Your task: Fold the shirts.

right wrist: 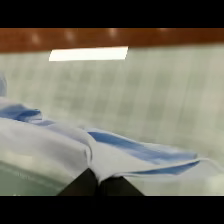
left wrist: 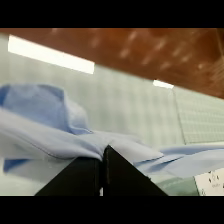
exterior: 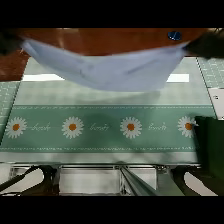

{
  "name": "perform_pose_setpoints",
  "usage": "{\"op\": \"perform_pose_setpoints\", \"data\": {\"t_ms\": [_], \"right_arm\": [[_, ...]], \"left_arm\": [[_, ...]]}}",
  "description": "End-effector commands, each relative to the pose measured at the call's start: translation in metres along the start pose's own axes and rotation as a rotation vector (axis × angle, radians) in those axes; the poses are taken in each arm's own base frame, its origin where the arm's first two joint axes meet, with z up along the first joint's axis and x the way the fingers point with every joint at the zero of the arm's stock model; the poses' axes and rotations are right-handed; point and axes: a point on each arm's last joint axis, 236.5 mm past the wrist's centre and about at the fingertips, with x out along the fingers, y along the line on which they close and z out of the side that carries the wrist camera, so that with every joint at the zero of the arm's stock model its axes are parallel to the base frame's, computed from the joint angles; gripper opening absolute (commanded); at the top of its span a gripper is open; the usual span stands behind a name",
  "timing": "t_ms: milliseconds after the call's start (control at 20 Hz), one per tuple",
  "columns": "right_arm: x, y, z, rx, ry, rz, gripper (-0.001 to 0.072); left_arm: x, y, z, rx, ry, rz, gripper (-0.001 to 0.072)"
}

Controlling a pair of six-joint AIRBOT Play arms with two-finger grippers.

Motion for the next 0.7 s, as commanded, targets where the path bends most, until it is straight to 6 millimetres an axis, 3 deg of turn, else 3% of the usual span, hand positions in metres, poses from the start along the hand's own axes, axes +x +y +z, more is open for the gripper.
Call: {"op": "perform_pose_setpoints", "data": {"t_ms": [0, 50, 150, 300, 400, 550, 650], "right_arm": [[-0.106, 0.058, 0.071, -0.201, -0.254, -0.079, 0.0017], [-0.133, 0.075, 0.077, -0.241, -0.315, -0.081, 0.0017], [-0.178, 0.099, 0.074, -0.295, -0.415, -0.103, 0.0017], [-0.243, 0.117, 0.057, -0.350, -0.531, -0.197, 0.0017], [-0.275, 0.124, 0.045, -0.361, -0.588, -0.242, 0.0017], [-0.294, 0.113, 0.016, -0.340, -0.547, -0.329, 0.0017], [-0.292, 0.094, -0.008, -0.288, -0.449, -0.389, 0.0017]], "left_arm": [[-0.086, -0.127, 0.062, 0.315, -0.262, -0.037, 0.0019], [-0.110, -0.149, 0.065, 0.394, -0.315, 0.001, 0.0019], [-0.157, -0.173, 0.061, 0.493, -0.413, 0.137, 0.0019], [-0.235, -0.181, 0.040, 0.607, -0.540, 0.462, 0.0019], [-0.282, -0.198, 0.023, 0.644, -0.640, 0.573, 0.0019], [-0.321, -0.222, -0.009, 0.705, -0.678, 0.509, 0.0019], [-0.340, -0.200, -0.022, 0.631, -0.641, 0.522, 0.0019]]}}
